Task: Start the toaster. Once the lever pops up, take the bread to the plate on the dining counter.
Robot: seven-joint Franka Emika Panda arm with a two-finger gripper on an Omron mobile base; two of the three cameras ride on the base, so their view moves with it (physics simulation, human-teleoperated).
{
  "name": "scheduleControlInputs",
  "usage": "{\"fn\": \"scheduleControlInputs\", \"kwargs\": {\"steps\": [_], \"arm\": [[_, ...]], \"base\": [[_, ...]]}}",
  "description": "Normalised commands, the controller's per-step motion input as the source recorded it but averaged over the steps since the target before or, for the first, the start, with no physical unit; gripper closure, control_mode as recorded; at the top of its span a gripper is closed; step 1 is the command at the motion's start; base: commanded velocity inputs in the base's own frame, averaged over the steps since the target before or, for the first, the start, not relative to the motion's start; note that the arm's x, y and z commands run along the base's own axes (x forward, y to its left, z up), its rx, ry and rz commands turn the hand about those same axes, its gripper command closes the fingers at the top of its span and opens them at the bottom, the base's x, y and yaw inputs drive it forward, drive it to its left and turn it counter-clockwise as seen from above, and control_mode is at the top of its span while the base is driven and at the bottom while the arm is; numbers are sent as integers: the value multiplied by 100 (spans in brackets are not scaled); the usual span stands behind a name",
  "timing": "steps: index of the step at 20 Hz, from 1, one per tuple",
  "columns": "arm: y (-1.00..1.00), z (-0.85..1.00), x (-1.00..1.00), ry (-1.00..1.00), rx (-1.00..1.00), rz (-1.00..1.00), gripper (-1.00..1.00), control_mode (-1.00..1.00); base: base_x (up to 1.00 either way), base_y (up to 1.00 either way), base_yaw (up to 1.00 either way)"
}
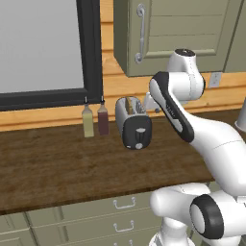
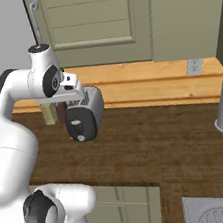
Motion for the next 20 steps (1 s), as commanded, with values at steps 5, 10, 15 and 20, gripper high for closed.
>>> {"fn": "scheduleControlInputs", "kwargs": {"steps": [5,10,15,20], "arm": [[0,-8,0,-1,0,0,-100,-100],[0,-36,0,0,0,0,-100,-100],[10,-35,4,0,1,-1,-100,-100],[30,-26,16,0,0,-5,-100,-100]], "base": [[0,0,0],[0,0,0],[0,0,0],[0,0,0]]}}
